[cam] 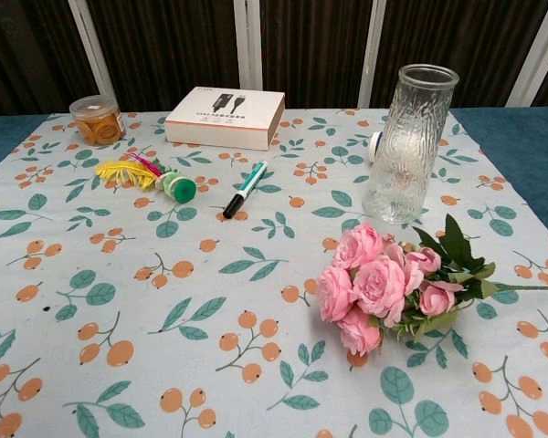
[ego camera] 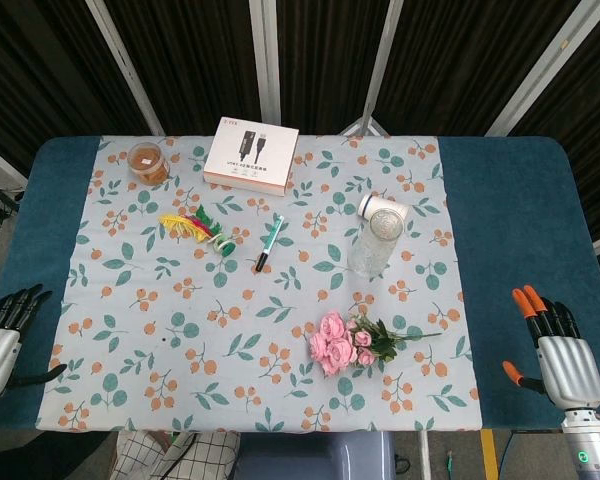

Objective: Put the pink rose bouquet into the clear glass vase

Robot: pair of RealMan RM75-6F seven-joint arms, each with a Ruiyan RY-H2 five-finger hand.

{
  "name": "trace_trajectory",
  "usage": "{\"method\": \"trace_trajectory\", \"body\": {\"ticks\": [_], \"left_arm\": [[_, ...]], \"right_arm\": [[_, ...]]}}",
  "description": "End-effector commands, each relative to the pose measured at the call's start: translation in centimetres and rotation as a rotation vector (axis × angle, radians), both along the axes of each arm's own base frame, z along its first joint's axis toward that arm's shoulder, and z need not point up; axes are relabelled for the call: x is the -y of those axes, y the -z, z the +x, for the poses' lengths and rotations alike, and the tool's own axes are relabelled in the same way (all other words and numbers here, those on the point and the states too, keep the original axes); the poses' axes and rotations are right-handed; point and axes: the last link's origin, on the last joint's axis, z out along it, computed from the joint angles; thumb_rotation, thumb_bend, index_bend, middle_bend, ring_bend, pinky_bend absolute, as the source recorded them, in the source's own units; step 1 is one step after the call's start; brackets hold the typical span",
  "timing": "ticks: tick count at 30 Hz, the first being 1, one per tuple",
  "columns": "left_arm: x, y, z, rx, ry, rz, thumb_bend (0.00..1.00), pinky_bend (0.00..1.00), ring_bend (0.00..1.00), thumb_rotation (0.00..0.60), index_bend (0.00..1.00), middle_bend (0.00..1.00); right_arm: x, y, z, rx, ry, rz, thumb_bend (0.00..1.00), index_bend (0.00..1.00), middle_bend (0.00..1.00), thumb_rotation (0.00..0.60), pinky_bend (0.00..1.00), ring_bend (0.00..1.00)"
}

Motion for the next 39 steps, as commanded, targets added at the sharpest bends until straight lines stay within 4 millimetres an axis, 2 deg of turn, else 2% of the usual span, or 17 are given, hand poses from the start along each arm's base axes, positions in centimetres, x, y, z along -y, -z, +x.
{"method": "trace_trajectory", "body": {"ticks": [1,11,19,25,39], "left_arm": [[0.0,0.0,0.0,-0.004,0.002,0.001,0.00,0.00,0.00,0.600,0.00,0.00],[0.1,0.0,0.0,-0.009,0.009,0.003,0.00,0.00,0.00,0.600,0.00,0.00],[0.0,-0.1,-0.1,0.009,0.004,0.004,0.00,0.00,0.00,0.600,0.00,0.00],[0.0,-0.2,-0.2,0.017,0.004,0.002,0.00,0.00,0.00,0.600,0.00,0.00],[0.2,-0.2,-0.2,0.021,-0.003,-0.001,0.00,0.00,0.00,0.600,0.00,0.00]], "right_arm": [[0.0,0.0,0.0,0.003,-0.003,-0.001,0.27,0.00,0.00,0.600,0.00,0.00],[0.0,0.0,0.6,0.014,-0.010,-0.002,0.27,0.00,0.00,0.600,0.00,0.00],[0.4,1.4,2.7,0.108,-0.063,0.070,0.27,0.00,0.00,0.600,0.00,0.00],[1.7,3.4,4.3,0.248,-0.117,0.203,0.27,0.00,0.00,0.600,0.00,0.00],[3.5,8.7,7.1,0.322,-0.159,0.378,0.27,0.00,0.00,0.600,0.00,0.00]]}}
